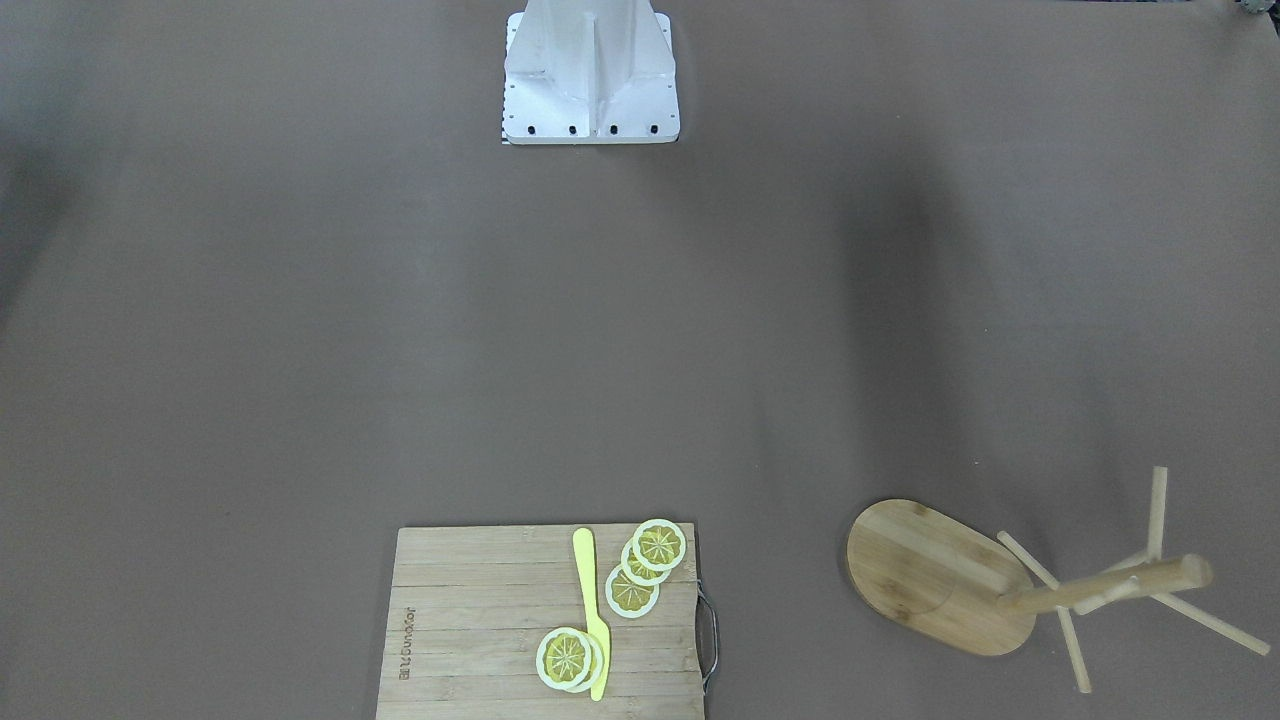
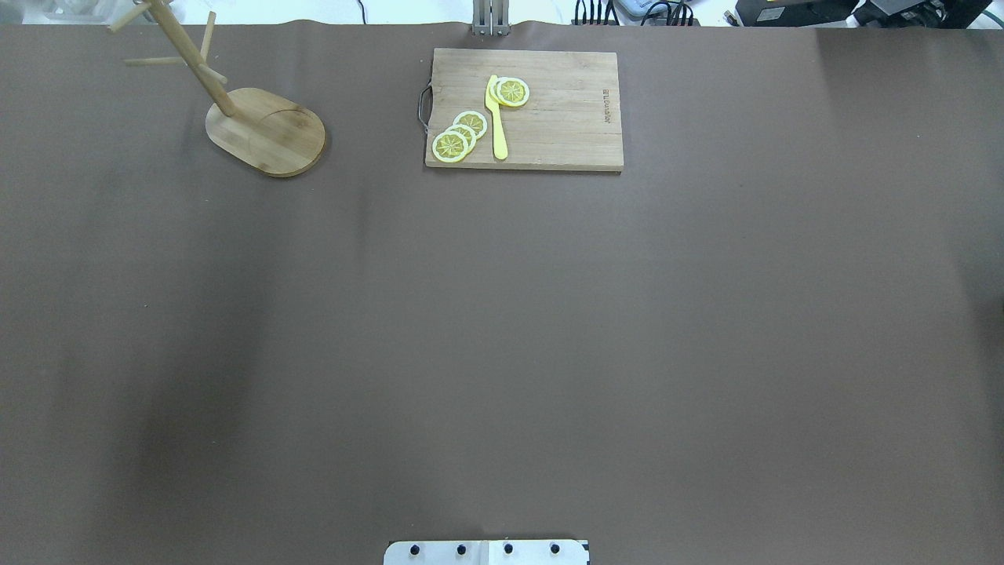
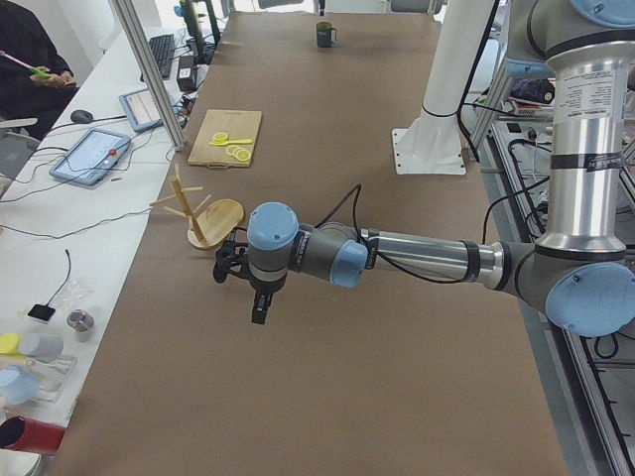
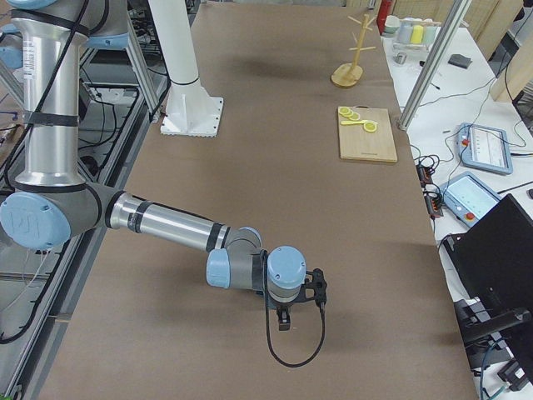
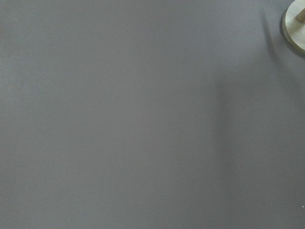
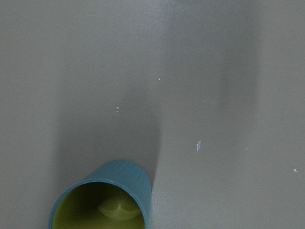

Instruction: Hang cup on storage rack

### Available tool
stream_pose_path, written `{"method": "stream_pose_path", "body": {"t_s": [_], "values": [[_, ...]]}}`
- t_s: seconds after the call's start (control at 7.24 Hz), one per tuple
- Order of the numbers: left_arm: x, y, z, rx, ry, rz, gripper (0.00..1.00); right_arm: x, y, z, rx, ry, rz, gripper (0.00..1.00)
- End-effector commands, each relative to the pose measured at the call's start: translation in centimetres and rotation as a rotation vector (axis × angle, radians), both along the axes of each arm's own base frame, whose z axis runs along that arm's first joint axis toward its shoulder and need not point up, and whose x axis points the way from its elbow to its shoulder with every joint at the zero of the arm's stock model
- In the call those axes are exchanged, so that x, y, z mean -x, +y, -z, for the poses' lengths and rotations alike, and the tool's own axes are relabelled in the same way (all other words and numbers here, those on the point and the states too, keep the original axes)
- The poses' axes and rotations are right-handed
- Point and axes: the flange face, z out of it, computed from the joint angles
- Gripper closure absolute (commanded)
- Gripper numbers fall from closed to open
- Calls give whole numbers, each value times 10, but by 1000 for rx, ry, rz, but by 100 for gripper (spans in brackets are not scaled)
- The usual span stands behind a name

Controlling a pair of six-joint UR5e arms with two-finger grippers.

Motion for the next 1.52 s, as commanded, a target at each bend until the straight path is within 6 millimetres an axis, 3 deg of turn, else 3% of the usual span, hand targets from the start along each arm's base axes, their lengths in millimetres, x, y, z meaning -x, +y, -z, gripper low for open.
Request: {"method": "stream_pose_path", "body": {"t_s": [0.0, 0.28, 0.69, 1.38], "values": [[0, -1, 1, 1, 3, 0, 2, 0, -17, 11, 11, -2, -35, 0], [0, -1, -2, 8, 4, 0, 2, 0, -18, 8, 37, -3, -53, 0], [-3, 0, 0, 16, 48, -11, 2, 5, -7, -15, 83, -11, -44, 0], [-3, 0, 1, 14, 59, -13, 2, 38, -19, -12, 68, -13, 25, 0]]}}
